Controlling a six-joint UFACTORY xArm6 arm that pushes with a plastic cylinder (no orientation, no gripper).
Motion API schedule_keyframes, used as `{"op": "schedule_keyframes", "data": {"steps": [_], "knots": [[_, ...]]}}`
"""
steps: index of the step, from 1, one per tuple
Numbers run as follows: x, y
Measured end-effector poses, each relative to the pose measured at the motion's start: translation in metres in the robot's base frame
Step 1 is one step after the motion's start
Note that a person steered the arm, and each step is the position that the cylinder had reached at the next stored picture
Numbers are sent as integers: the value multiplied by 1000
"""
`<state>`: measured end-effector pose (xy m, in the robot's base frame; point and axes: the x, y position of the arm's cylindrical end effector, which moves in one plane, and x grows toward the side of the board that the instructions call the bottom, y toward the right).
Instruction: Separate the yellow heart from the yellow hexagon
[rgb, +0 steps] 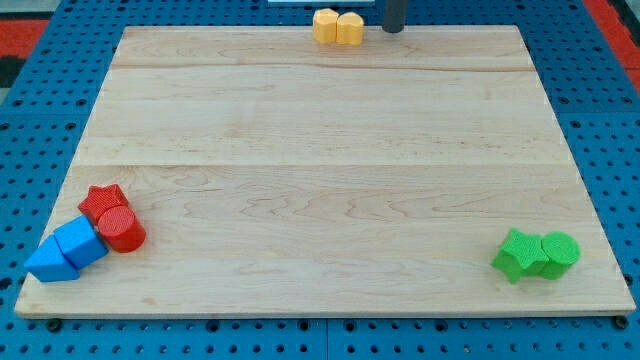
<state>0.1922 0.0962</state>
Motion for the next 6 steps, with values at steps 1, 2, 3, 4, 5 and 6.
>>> {"op": "schedule_keyframes", "data": {"steps": [1, 2, 3, 4, 5, 6], "knots": [[1, -21], [1, -52], [1, -85], [0, -114], [1, -128], [32, -128]]}}
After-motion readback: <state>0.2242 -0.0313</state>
